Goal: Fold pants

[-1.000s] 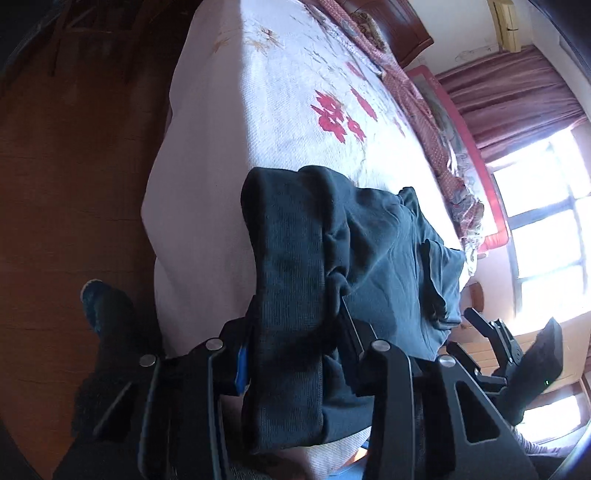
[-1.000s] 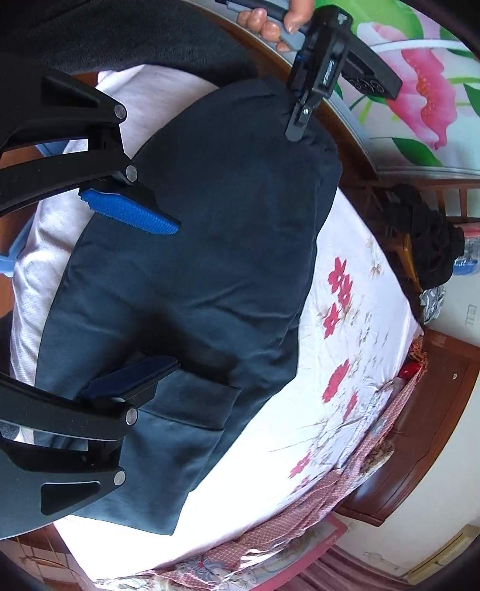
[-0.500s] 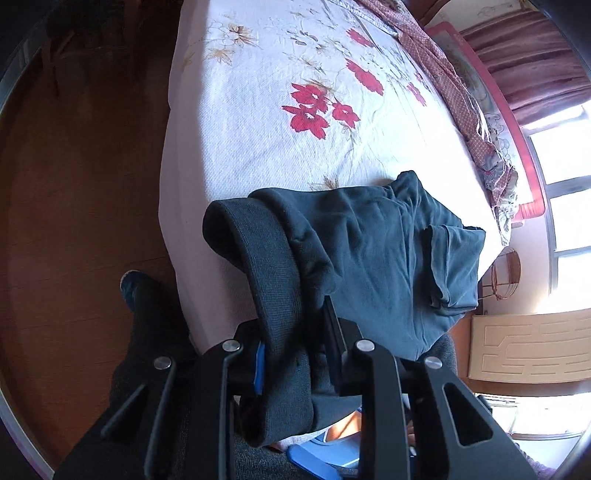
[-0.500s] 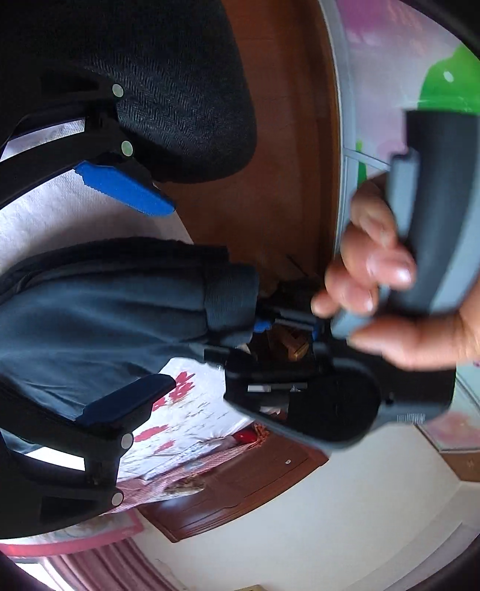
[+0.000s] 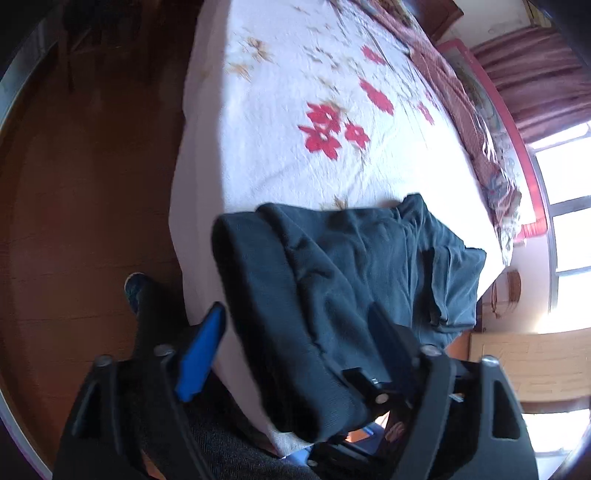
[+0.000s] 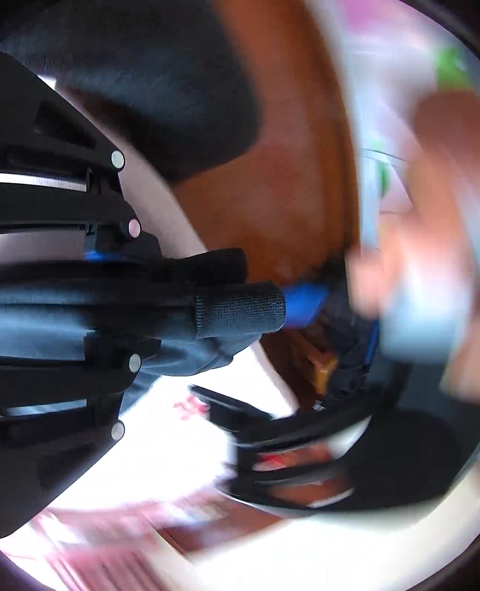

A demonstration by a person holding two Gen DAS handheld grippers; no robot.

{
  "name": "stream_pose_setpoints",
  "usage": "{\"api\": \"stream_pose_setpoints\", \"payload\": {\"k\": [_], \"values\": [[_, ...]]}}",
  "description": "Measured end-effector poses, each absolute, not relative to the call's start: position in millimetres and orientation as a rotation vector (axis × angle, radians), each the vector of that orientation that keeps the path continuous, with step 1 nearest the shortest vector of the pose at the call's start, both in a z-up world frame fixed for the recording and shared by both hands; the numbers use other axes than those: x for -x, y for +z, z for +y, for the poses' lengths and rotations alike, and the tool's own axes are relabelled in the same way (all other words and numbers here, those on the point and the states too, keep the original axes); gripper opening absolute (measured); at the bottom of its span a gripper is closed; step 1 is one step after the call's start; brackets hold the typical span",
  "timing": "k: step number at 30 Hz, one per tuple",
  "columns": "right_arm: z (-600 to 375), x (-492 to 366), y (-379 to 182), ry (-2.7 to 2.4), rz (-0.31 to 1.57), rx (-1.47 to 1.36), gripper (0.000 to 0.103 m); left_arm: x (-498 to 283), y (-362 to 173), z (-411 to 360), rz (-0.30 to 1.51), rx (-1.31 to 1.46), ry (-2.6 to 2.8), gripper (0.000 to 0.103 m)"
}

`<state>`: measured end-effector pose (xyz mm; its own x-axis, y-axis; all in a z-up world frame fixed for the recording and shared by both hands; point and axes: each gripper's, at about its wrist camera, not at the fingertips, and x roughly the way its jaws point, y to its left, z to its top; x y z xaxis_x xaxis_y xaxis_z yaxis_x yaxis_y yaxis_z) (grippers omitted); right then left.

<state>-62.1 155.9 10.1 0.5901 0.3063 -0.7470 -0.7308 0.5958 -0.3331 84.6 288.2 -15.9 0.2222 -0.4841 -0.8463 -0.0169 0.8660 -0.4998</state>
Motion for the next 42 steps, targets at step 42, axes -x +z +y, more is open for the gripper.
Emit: {"api": "stream_pose_setpoints", "payload": {"k": [42], "values": [[-384.8, 118.0, -7.7, -0.098, 0.556, -1.080, 0.046, -33.9, 21.3, 8.6, 0.930, 0.192, -0.679, 0.101]]}}
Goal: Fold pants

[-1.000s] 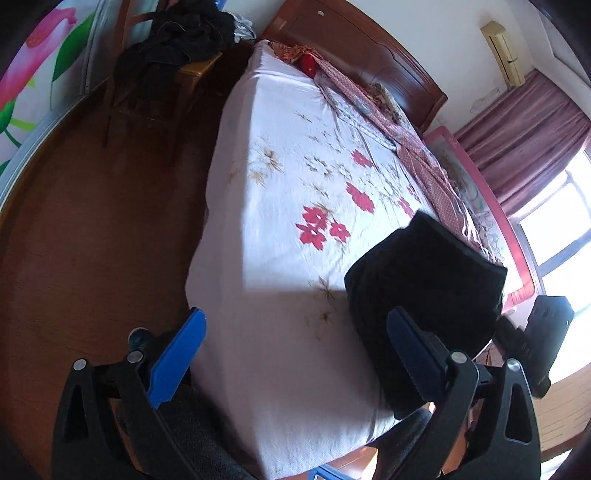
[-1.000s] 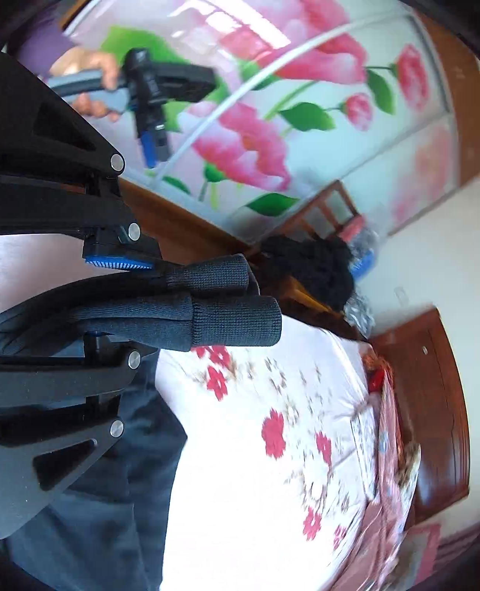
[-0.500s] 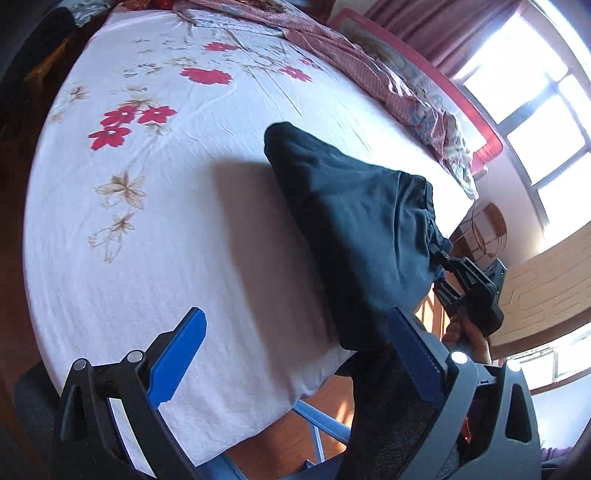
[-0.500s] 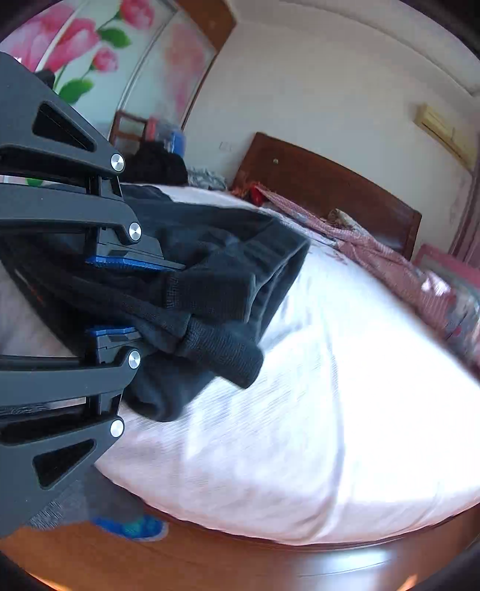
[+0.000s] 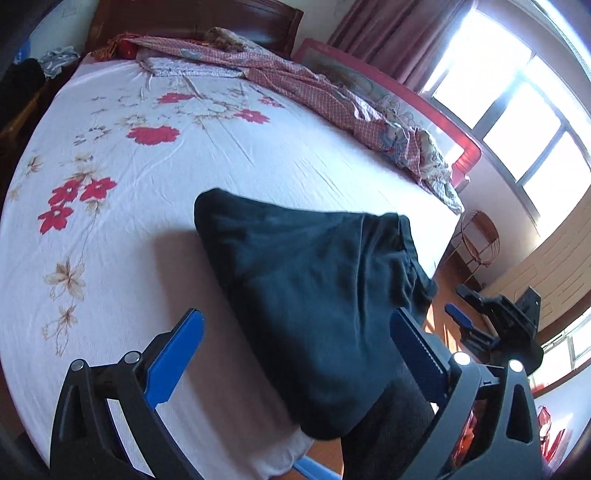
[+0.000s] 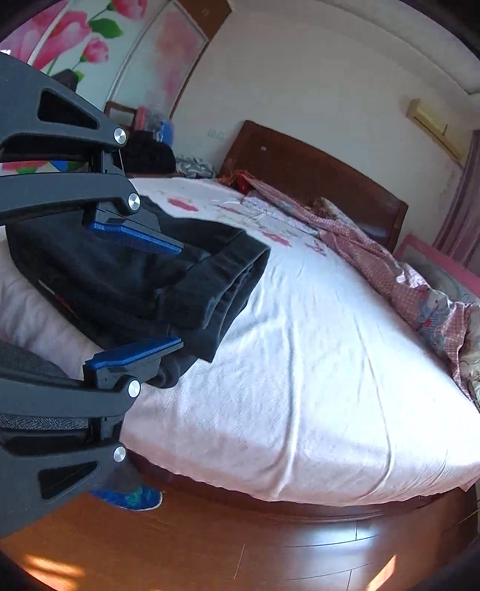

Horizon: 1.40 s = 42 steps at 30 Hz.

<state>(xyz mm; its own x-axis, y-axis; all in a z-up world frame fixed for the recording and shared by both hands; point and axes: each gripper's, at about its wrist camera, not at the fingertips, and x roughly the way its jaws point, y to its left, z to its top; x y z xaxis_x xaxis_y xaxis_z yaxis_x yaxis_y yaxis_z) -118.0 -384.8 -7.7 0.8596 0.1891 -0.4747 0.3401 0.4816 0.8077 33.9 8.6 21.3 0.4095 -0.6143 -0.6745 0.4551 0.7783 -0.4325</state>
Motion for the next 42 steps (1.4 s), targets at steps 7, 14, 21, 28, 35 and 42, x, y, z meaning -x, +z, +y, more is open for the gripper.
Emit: {"api": "stream_pose_setpoints", "payload": {"k": [7, 14, 21, 28, 35, 42], "values": [[-367.8, 110.6, -12.0, -0.112, 0.601, -1.069, 0.046, -109.5, 4.6, -22.8, 0.925, 0.245, -0.658, 0.101], [-364.4, 96.5, -29.0, -0.171, 0.665, -1.034, 0.046, -143.9, -21.2, -39.8, 0.996, 0.215, -0.645, 0.101], [-357.0, 85.3, -26.4, -0.181, 0.732, -0.852, 0.013, -150.9, -45.7, -53.7, 1.036, 0.089, -0.562, 0.101], [-398.2, 124.9, -34.0, -0.305, 0.757, -0.842, 0.000, -163.1, -69.9, -56.8, 1.093, 0.020, -0.476, 0.101], [-369.3, 105.5, 3.3, -0.175, 0.705, -0.783, 0.000, -152.5, -52.6, -53.5, 1.039, 0.005, -0.437, 0.101], [-344.2, 17.3, 28.3, -0.198, 0.790, -0.434, 0.064, -134.8, -15.4, -72.2, 0.878, -0.129, -0.445, 0.101]]}}
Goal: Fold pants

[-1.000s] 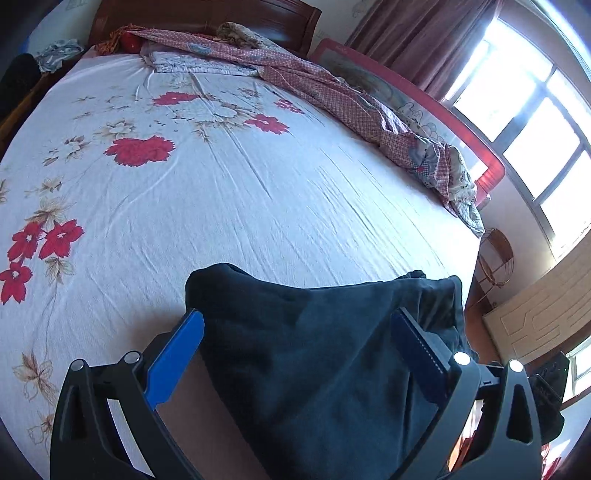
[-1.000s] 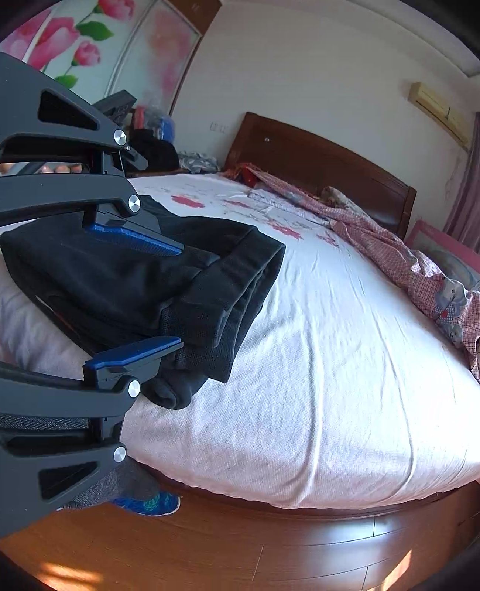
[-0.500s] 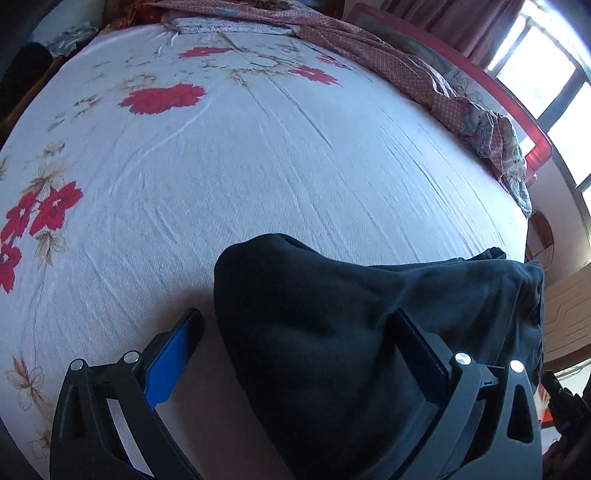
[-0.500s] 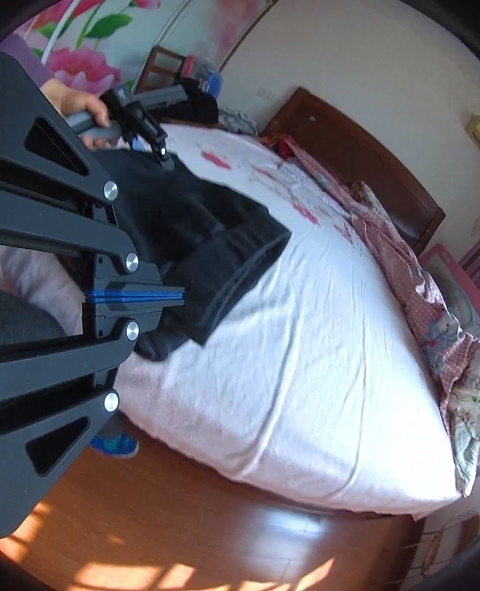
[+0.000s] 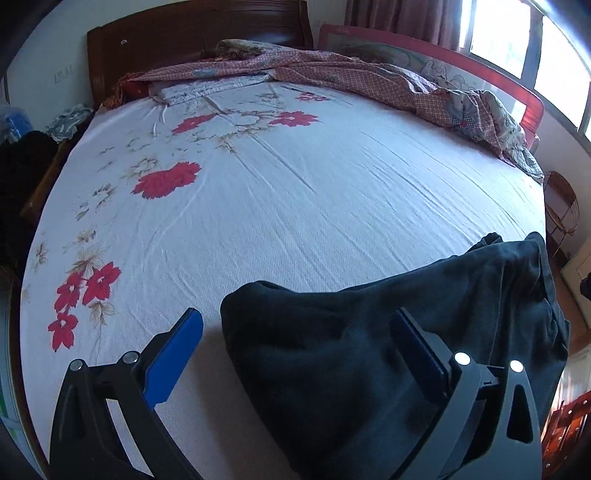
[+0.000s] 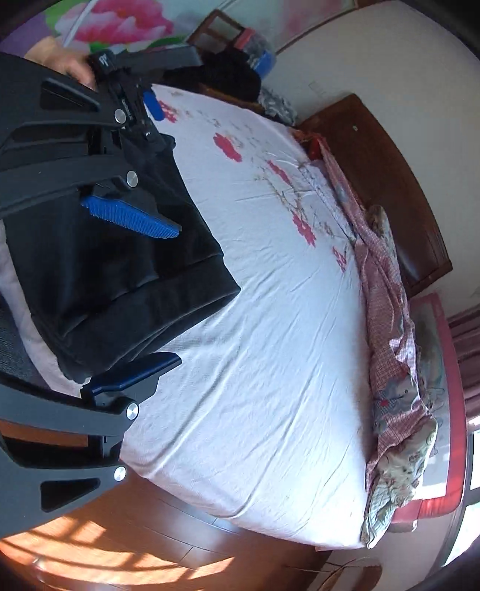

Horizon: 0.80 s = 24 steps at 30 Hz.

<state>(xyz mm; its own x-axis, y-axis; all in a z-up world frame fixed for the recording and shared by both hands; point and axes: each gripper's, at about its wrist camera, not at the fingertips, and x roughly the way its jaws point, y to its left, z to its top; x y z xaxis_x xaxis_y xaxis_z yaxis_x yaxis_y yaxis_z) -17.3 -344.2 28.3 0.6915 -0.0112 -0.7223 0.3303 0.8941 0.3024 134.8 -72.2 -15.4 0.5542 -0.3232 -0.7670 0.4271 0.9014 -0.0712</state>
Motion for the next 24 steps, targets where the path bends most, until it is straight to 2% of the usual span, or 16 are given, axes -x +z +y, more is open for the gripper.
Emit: {"api": "stream_pose_setpoints", "payload": {"k": [4, 5, 7, 8, 12, 13, 15, 16, 20, 24], "values": [[-351.1, -16.1, 8.5, -0.160, 0.866, -0.443, 0.063, -143.1, -11.1, -94.3, 0.884, -0.143, -0.525, 0.101], [-349.8, -20.6, 0.3, -0.160, 0.912, -0.433, 0.035, -147.3, -18.0, -101.7, 0.906, -0.162, -0.530, 0.101], [-341.9, -16.9, -12.9, -0.192, 0.975, -0.308, 0.014, -159.5, -40.8, -108.1, 0.981, -0.210, -0.490, 0.101], [-346.2, -10.0, -24.4, -0.196, 0.996, -0.310, 0.009, -161.2, -51.1, -106.5, 0.999, -0.211, -0.493, 0.101], [-368.5, 0.4, -39.5, -0.205, 0.967, -0.433, 0.010, -173.7, -62.1, -96.2, 0.978, -0.152, -0.487, 0.101], [-371.6, 1.0, -40.7, -0.226, 0.955, -0.447, 0.015, -177.4, -62.6, -93.0, 0.982, -0.137, -0.482, 0.101], [-384.9, 4.7, -41.7, -0.274, 0.957, -0.518, 0.051, -178.5, -61.2, -92.2, 0.996, -0.158, -0.484, 0.101], [-391.9, 10.8, -35.9, -0.286, 0.933, -0.570, 0.055, -174.2, -55.2, -93.6, 0.986, -0.198, -0.463, 0.101], [-381.1, 27.1, 12.5, -0.242, 0.780, -0.561, 0.054, -133.9, -21.8, -76.3, 0.920, -0.152, -0.436, 0.101], [-338.2, -5.7, 37.3, 0.066, 0.739, -0.556, 0.054, -65.9, -8.7, -79.4, 0.936, -0.051, -0.604, 0.101]]}}
